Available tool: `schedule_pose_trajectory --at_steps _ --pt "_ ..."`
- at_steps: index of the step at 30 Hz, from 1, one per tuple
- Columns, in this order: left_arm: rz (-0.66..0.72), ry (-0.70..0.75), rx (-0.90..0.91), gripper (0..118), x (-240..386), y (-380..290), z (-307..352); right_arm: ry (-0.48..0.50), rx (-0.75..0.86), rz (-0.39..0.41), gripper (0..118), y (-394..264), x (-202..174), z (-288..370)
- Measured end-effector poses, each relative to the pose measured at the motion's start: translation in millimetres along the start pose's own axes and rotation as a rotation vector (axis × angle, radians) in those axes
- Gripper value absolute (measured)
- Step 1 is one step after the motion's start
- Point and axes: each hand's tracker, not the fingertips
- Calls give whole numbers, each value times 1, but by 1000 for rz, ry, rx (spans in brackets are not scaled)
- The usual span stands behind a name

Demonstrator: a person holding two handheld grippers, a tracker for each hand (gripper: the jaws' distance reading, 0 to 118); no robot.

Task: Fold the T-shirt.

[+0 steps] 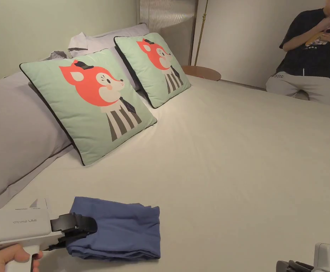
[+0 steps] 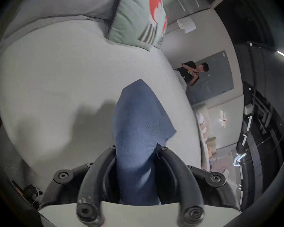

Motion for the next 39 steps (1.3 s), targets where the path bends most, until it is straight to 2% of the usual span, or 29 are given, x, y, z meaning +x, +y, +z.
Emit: schedule_pose_trajectory --at_steps 2,3,4,5,11,13,14,15,17,18,21,22,26,29,34,39 --pt "-54 118 59 58 7 -8 0 -5 4 2 0 1 5 1" --pt "-96 164 80 80 13 -11 1 -7 6 2 0 2 6 2" --pt "-130 192 90 96 13 -5 3 -12 11 3 0 2 8 5" --pt "-157 218 100 106 19 -9 5 -20 15 5 0 2 9 10" --pt "-255 245 306 108 60 -26 44 -49 64 -17 0 -1 28 28" --pt "-274 224 318 108 75 -33 54 -53 82 -33 0 -4 33 36" --pt "-278 210 316 105 85 -39 58 -54 91 -41 0 -5 36 39" --pt "-291 168 314 95 94 -47 61 -55 99 -49 0 -6 40 43" --pt "-307 116 285 64 109 -58 59 -56 113 -61 0 -11 43 51" --pt "-300 111 260 44 117 -66 55 -58 120 -68 0 -13 46 55" --pt "-320 64 172 9 143 -95 37 -68 138 -78 0 -19 52 72" --pt "-337 51 146 1 150 -104 30 -75 145 -84 0 -22 55 77" --pt "-398 36 66 0 183 -143 -4 -129 184 -107 0 -36 72 98" --pt "-503 70 88 0 215 -169 -29 -181 225 -103 0 -46 80 113" --pt "-733 116 286 0 282 -210 -48 -339 374 -60 0 -53 90 142" --pt "-858 73 510 0 336 -228 -50 -492 580 -20 0 -44 91 186"
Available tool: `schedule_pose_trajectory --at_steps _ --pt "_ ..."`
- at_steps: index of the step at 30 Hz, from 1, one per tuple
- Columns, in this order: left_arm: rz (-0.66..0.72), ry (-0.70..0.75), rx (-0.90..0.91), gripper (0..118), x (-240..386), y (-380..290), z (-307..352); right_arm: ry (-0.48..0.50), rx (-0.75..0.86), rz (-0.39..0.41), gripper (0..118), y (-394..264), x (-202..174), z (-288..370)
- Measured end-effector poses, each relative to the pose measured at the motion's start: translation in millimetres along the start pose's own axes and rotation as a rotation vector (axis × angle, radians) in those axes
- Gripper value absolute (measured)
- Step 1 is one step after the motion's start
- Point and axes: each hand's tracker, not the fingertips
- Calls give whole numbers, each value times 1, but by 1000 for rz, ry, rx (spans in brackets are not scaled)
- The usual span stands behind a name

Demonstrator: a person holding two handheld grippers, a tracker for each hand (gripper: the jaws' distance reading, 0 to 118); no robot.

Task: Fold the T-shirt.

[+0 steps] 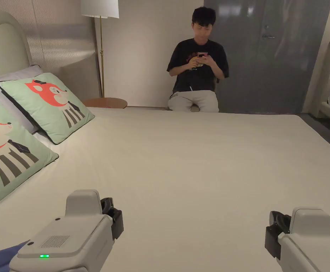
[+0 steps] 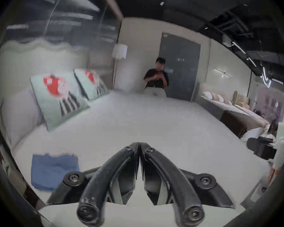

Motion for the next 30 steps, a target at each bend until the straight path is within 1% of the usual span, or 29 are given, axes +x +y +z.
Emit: schedule_pose_trajectory --at_steps 2,5,9,16,28,29,30 --pt "-30 16 100 0 20 17 8 -57 94 16 0 14 6 8" --pt "-64 40 238 0 40 35 18 -110 215 32 0 33 13 20" --pt "-113 84 355 0 53 50 22 -161 315 48 0 55 20 28" --pt "-108 84 355 0 63 48 26 -182 338 60 0 57 23 27" --pt "-129 80 342 0 64 49 29 -169 334 78 0 56 19 27" --pt "-127 79 341 2 63 48 27 -168 334 82 0 56 19 27" --pt "-124 78 341 9 63 48 27 -168 335 84 1 56 19 27"
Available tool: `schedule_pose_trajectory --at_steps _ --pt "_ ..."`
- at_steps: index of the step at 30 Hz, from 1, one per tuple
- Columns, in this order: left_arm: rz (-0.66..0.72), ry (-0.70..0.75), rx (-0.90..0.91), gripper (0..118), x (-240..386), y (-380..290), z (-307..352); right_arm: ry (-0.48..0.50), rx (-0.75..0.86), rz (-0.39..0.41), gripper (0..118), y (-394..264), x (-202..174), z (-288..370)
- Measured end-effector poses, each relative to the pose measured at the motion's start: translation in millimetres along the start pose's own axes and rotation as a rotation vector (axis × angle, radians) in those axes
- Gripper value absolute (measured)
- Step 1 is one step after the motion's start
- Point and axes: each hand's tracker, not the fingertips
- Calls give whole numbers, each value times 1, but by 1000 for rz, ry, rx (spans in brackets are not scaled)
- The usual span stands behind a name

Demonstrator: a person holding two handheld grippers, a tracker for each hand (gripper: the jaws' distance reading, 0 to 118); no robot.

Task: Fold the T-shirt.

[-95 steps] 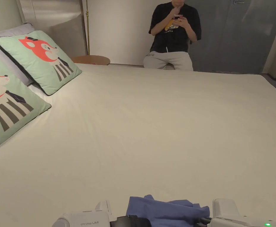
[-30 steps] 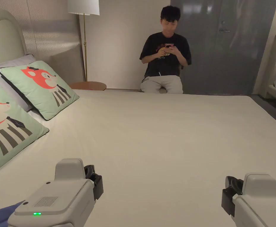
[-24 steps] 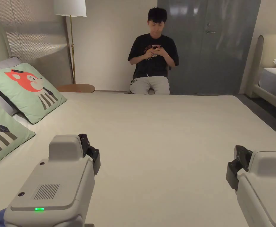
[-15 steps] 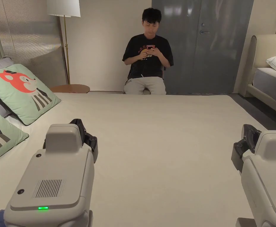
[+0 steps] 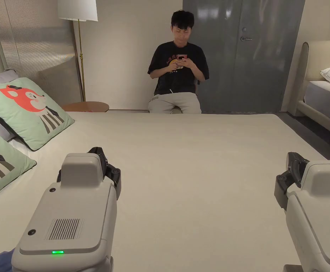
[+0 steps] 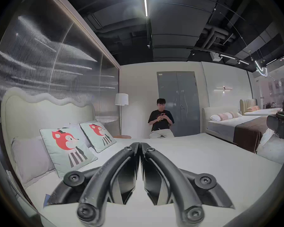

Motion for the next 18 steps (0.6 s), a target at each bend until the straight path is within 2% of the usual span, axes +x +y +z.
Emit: schedule_pose_trajectory --at_steps 1,2,3,4,5,6,7,8,18 --pt "-1 4 0 13 0 0 0 -1 0 0 2 0 0 0" --pt "-3 -1 -4 13 -1 0 0 0 -1 0 2 0 0 0" --pt "-4 -8 -16 42 -1 -1 -1 5 -6 -4 12 0 0 -1" --pt "2 -13 -22 63 -2 -2 -2 17 -12 -11 30 -3 1 -3" --pt "3 -17 -22 81 -2 -3 -1 25 -18 -13 57 -3 2 -4" --pt "5 -24 -23 101 -3 -4 0 27 -23 -12 89 -4 1 -5" --pt "4 -25 -20 108 -3 -6 -1 24 -25 -9 108 -5 1 -5" --pt "2 -21 -12 110 -3 -6 1 20 -22 -5 117 -5 0 -4" --pt "2 -13 -4 110 -5 -5 3 5 -7 -6 118 -2 1 0"
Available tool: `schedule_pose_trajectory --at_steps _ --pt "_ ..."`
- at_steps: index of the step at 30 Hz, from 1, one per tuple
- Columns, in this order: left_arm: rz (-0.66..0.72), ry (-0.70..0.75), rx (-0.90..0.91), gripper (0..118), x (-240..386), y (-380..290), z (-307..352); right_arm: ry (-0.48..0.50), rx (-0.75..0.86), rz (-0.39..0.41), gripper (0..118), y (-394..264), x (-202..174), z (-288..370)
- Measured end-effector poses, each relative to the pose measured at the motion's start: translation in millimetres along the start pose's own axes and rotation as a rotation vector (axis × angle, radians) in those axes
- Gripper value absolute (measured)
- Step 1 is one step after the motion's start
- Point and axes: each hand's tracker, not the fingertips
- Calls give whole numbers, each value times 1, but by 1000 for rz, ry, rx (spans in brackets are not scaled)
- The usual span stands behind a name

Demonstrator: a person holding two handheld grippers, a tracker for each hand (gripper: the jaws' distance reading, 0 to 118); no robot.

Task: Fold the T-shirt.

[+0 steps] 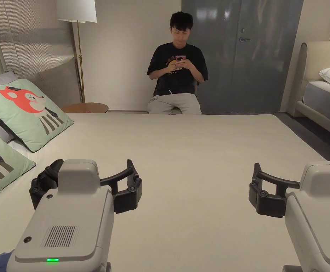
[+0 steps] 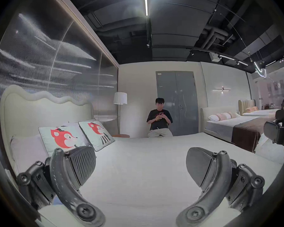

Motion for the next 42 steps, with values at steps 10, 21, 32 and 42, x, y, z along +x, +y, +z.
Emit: schedule_pose_trajectory --at_steps 10,21,32,42 --pt "12 5 -10 110 0 0 1 12 -1 -2 118 0 -1 3" --pt "13 34 25 110 -1 0 3 27 10 -5 118 -4 -2 0" --pt "17 31 34 110 -1 -1 3 15 9 -1 118 -3 -2 3" --pt "17 24 40 110 0 -1 4 -14 1 -11 118 1 -4 0"
